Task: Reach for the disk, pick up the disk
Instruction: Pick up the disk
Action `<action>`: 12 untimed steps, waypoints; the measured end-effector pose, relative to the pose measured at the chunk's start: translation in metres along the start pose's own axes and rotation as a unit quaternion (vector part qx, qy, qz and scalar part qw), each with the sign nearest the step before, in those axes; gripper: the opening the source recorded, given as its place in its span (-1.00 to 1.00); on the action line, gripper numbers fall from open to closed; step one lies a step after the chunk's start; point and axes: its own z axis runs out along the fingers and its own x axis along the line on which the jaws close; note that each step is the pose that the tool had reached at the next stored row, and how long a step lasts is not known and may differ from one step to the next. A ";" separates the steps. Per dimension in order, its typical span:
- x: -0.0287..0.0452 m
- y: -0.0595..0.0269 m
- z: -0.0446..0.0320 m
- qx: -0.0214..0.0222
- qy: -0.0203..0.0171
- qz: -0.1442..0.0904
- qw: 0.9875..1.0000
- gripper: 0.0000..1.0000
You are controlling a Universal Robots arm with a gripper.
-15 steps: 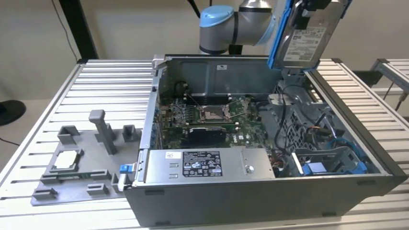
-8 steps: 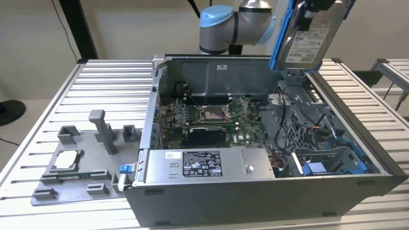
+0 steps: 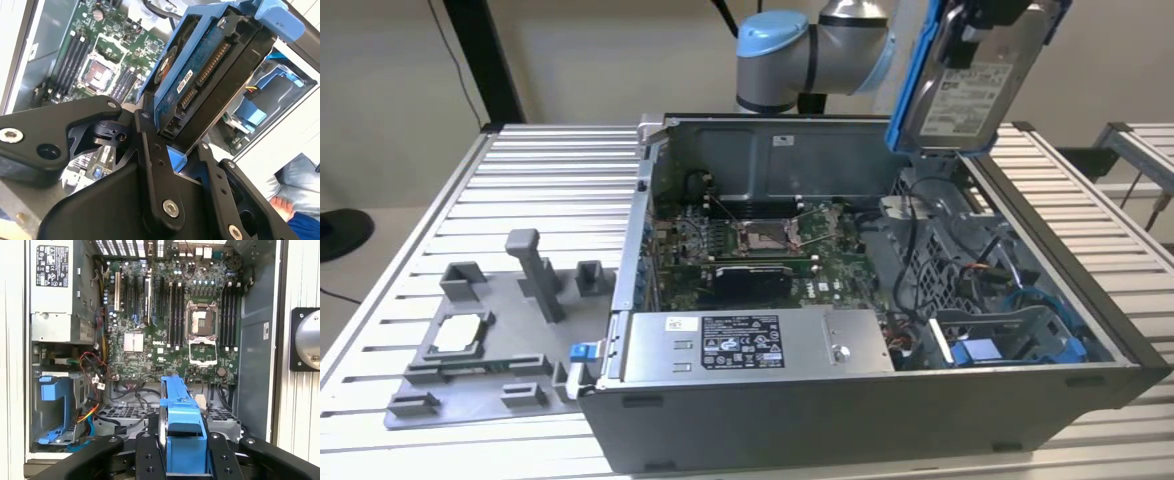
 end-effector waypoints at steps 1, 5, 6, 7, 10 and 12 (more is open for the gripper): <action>0.0015 -0.0002 -0.0001 0.000 0.000 0.000 1.000 -1.00; 0.0056 -0.0006 -0.0001 -0.001 0.000 -0.003 1.000 -1.00; 0.0069 -0.0007 -0.0002 -0.002 0.000 -0.003 1.000 -1.00; 0.0081 -0.0007 -0.0003 -0.003 0.000 -0.004 1.000 -1.00; 0.0134 -0.0007 -0.0004 -0.004 0.000 -0.005 1.000 -1.00; 0.0173 -0.0008 -0.0005 -0.004 0.000 -0.006 1.000 -1.00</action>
